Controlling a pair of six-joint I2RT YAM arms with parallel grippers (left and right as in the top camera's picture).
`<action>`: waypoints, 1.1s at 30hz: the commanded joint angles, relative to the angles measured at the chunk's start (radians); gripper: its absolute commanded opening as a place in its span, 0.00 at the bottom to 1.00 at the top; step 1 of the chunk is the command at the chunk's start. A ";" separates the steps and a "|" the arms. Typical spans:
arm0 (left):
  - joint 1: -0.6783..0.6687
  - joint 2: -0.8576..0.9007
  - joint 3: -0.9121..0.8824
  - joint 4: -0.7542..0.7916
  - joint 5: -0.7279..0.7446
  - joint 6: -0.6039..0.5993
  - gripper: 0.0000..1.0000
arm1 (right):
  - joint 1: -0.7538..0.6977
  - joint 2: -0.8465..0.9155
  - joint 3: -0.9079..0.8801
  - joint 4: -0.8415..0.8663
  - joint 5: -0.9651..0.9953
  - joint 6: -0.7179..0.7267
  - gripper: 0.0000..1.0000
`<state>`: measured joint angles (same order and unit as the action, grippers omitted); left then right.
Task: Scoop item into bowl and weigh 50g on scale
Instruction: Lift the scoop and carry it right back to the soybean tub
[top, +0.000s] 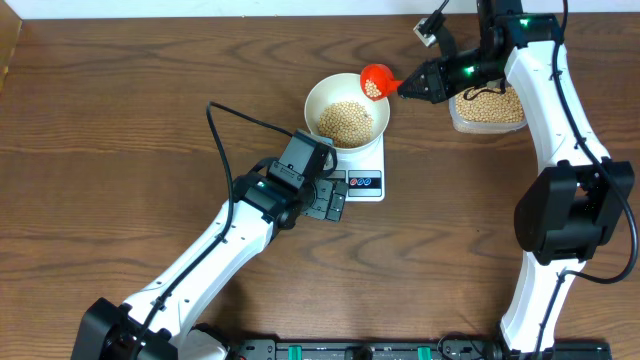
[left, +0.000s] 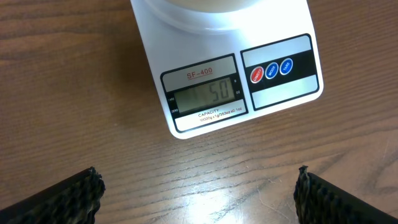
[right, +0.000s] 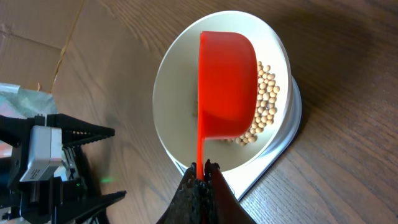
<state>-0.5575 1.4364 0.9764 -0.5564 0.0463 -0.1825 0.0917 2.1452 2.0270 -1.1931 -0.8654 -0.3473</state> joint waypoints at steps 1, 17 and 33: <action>0.003 -0.008 -0.008 0.001 -0.013 0.005 1.00 | -0.005 -0.034 0.002 -0.005 -0.032 0.011 0.01; 0.003 -0.008 -0.008 0.001 -0.013 0.006 1.00 | 0.120 -0.034 0.002 -0.004 0.175 0.010 0.01; 0.003 -0.008 -0.008 0.001 -0.013 0.005 1.00 | 0.097 -0.034 0.002 -0.009 0.012 0.010 0.01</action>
<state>-0.5571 1.4364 0.9764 -0.5564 0.0463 -0.1825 0.2111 2.1452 2.0270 -1.1976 -0.7673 -0.3470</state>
